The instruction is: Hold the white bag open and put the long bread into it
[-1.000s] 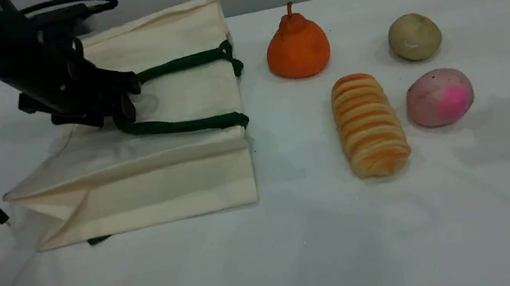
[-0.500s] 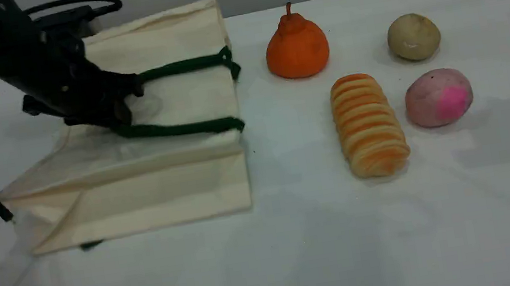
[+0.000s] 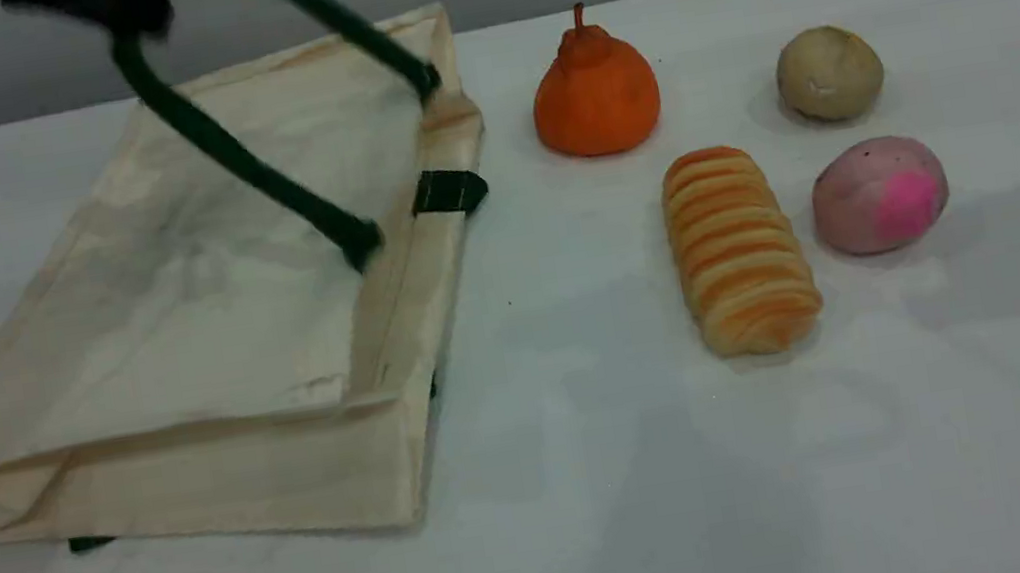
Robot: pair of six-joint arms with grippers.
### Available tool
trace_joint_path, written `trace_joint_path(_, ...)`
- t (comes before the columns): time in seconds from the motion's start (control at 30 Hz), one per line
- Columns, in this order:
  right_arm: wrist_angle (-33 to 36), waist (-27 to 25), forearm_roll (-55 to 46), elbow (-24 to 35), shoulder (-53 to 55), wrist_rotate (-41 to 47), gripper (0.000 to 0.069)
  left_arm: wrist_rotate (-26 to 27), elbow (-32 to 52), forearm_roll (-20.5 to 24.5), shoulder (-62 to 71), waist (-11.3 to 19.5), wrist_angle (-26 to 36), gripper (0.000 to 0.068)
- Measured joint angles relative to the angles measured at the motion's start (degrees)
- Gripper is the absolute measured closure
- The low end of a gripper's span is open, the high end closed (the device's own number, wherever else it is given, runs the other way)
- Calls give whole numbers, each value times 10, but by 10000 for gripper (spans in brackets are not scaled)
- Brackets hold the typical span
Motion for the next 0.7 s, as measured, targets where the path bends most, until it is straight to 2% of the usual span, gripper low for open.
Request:
trace_joint_path(0.2,-34,0,37,-5,41,-48,356,10,0,-3,-60,0,63,588)
trace_joint_path(0.33,-8,5,61,-23,56,-66,356,30,0,-7,-100,0,115,588)
trace_joint_path(0.57,0,66,73,-44,62,-81,356,66,-1,-51,-168,0,158,588)
trace_joint_path(0.7,-6,95,85,-52,86,-83,356,70,-2,-54,-193,-1,170,588)
